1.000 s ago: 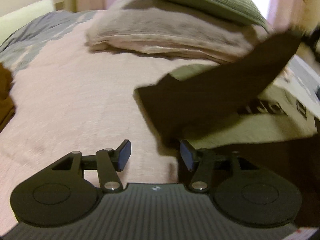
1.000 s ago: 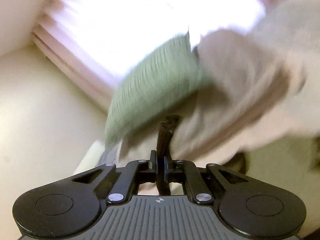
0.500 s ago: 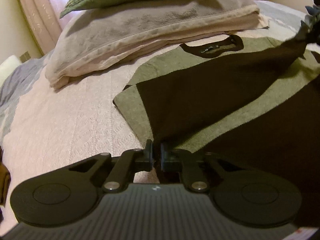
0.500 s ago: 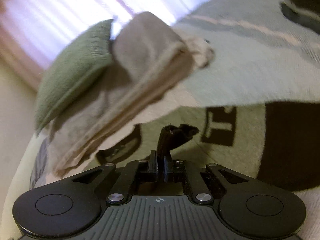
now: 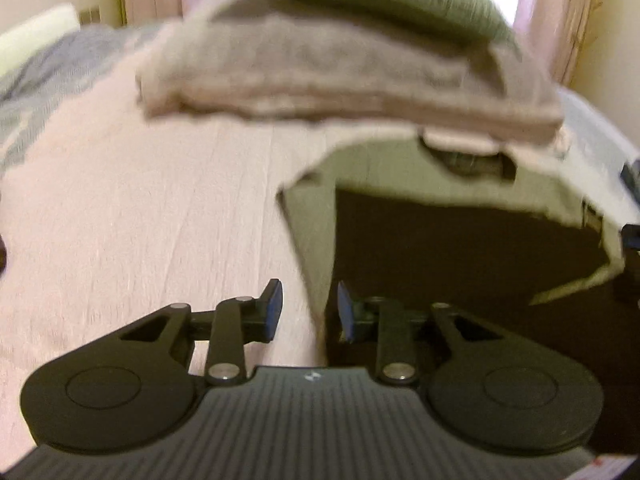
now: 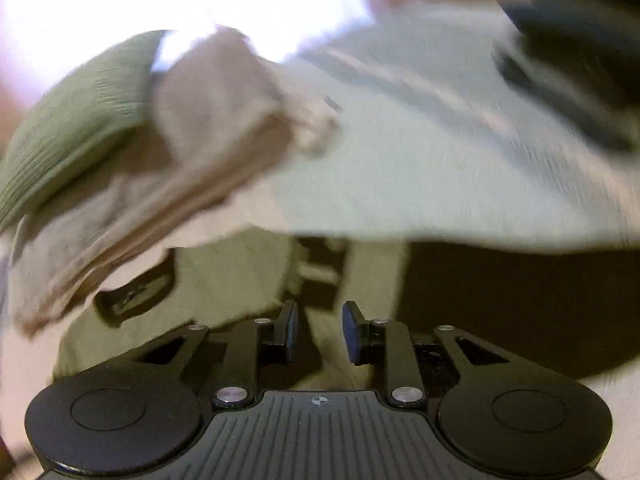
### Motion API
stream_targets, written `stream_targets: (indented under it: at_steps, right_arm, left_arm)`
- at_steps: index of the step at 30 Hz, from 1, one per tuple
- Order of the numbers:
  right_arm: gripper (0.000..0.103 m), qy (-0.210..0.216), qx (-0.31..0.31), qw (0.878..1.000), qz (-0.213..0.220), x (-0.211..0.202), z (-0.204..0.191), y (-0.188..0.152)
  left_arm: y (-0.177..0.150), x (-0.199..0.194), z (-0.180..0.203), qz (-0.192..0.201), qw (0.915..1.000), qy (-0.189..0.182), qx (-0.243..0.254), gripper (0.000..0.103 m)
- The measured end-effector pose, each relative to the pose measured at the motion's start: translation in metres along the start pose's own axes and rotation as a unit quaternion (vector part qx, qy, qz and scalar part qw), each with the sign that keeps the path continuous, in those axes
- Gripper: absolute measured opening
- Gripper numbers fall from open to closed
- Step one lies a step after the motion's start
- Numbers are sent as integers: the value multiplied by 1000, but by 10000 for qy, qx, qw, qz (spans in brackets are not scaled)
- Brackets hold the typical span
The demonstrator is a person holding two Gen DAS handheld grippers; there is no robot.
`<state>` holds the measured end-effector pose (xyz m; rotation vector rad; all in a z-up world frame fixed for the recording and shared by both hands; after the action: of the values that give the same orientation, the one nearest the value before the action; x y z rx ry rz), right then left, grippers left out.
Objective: Fold large clothes
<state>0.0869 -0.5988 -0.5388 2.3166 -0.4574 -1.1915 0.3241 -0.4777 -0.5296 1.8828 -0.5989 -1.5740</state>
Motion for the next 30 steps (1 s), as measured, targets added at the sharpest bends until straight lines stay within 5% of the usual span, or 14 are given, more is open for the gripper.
stream_targets:
  at_steps: [2, 5, 7, 12, 14, 19, 25, 28, 30]
  right_arm:
    - [22, 378, -343, 9983, -295, 12, -14, -15]
    - [21, -205, -428, 9950, -875, 51, 8, -39]
    - [21, 106, 207, 9957, -895, 38, 21, -32]
    - [35, 174, 1631, 9854, -450, -44, 101, -1]
    - [41, -85, 2307, 9729, -164, -78, 156, 7]
    - [42, -592, 4000, 9123, 651, -141, 285, 17]
    - [41, -333, 5017, 8568, 1148, -123, 343, 29]
    - [3, -714, 4873, 8592, 1387, -122, 338, 43]
    - [3, -880, 4176, 8889, 1665, -130, 312, 69]
  left_arm:
    - [13, 7, 12, 92, 9998, 12, 201, 25]
    - [6, 44, 27, -486, 9982, -1, 364, 26]
    - [-13, 65, 27, -942, 9940, 260, 500, 27]
    - [-10, 30, 18, -774, 9966, 292, -20, 28]
    - [-11, 14, 15, -802, 9961, 328, -135, 28]
    - [-23, -19, 15, -873, 9939, 321, -587, 32]
    - [-44, -29, 9, -1087, 9851, 384, -1277, 33]
    - [-47, -37, 3, -1055, 9822, 388, -1504, 33]
    - [-49, -44, -3, -1001, 9820, 422, -1543, 33]
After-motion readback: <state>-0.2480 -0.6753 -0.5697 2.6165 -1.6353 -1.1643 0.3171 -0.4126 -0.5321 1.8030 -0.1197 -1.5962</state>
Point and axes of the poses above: each gripper's, at about its wrist camera, not at the fingertips, and x roughly the way its jaws point, z to its right, y to its top, the point moved 9 cm from there along x, roughly the way its jaws point, and after that the axes turned 14 degrees about x, right-handed, at the moved point
